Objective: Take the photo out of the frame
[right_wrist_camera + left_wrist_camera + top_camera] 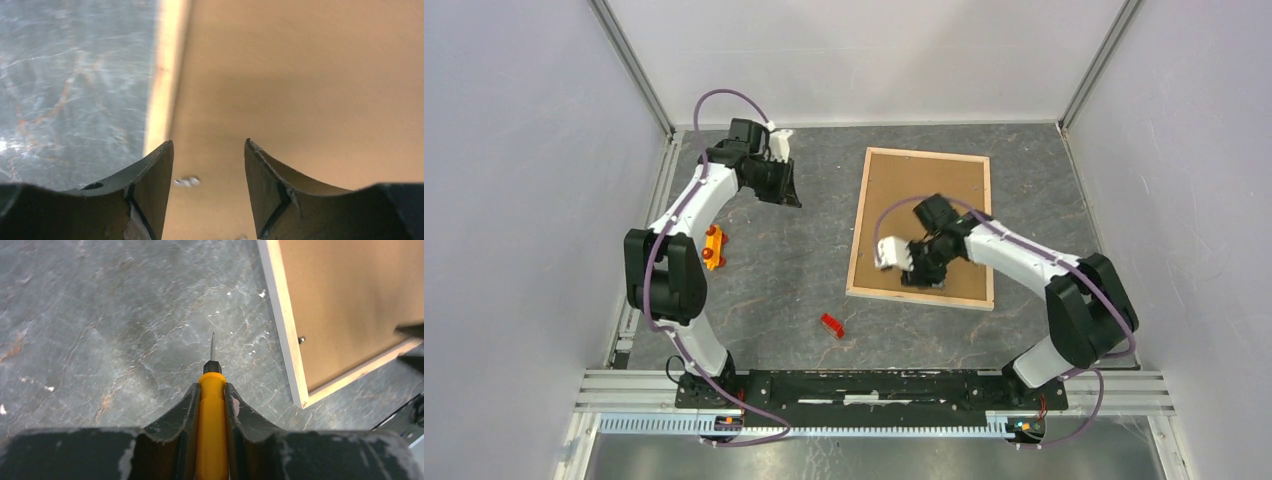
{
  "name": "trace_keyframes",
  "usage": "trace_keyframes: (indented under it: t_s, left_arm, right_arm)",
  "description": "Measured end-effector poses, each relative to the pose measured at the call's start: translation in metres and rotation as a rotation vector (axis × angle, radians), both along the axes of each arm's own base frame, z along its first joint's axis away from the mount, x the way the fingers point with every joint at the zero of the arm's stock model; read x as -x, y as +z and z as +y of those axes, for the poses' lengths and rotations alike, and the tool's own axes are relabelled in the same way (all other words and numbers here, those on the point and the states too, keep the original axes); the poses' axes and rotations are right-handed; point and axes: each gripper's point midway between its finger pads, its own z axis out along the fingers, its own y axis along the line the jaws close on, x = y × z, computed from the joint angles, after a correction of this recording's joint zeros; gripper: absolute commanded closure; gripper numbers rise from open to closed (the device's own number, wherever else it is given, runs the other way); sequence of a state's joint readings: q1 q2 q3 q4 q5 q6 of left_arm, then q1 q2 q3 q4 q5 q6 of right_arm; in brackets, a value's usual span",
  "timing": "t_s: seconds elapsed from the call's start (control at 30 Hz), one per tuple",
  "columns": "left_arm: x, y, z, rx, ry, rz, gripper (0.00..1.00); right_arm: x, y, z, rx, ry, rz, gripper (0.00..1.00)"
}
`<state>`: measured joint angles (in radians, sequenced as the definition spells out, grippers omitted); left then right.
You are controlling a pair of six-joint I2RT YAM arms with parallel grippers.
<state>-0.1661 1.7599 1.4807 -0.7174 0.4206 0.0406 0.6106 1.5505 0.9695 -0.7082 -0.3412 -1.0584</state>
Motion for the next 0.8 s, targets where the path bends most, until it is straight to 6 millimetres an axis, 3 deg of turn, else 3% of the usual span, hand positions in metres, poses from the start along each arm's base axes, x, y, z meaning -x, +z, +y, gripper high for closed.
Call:
trace_keyframes:
  t_s: [0.13, 0.3, 0.47, 0.57, 0.67, 0.8]
  left_arm:
    - [0.013, -0.002, -0.026, -0.053, -0.146, -0.034, 0.98]
    - [0.039, -0.007, -0.068, -0.141, -0.366, -0.081, 0.98]
    - [0.056, -0.006, -0.093, -0.226, -0.521, -0.135, 0.98]
    - [0.053, -0.001, -0.098, -0.258, -0.549, -0.159, 0.98]
    - [0.042, 0.004, -0.096, -0.289, -0.542, -0.175, 0.98]
    - [0.032, 0.007, -0.093, -0.318, -0.516, -0.188, 0.98]
  right_arm:
    - [-0.05, 0.037, -0.021, -0.146, -0.305, -0.013, 0.29]
    - [-0.098, 0.062, -0.077, -0.292, -0.709, -0.03, 0.27]
    - [-0.125, 0.043, -0.145, -0.31, -1.067, 0.04, 0.29]
    - [-0.132, 0.021, -0.177, -0.28, -1.234, 0.09, 0.3]
    - [-0.132, 0.007, -0.19, -0.247, -1.323, 0.122, 0.31]
    - [-0.134, -0.005, -0.188, -0.242, -1.366, 0.158, 0.37]
